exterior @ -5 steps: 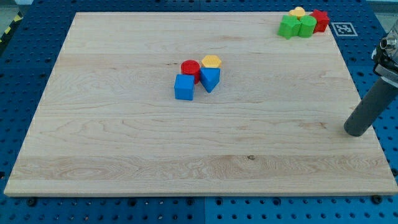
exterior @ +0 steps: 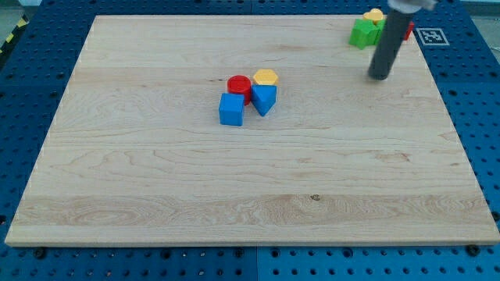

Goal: Place both the stars and yellow heart in a vertical line

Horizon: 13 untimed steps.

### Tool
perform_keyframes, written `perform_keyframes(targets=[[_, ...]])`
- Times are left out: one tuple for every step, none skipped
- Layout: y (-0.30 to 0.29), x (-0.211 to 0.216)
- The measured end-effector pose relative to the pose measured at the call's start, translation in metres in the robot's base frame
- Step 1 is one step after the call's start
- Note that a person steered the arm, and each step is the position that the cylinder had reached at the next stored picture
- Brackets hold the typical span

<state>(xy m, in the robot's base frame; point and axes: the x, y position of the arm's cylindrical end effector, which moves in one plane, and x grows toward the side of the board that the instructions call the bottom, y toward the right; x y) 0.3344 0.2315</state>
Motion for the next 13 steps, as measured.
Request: perform_keyframes(targets=[[0.071, -0.016], [0.113, -0.024], [0.113, -0.075], [0.107, -0.116], [0.083, -0.113], [0.021, -0.106], [-0.016, -0.106], [-0.035, -0.105], [-0.059, -0.094], [-0.081, -0.083], [-0.07, -0.083], [-0.038, -0.086], [-0.006, -0.09]])
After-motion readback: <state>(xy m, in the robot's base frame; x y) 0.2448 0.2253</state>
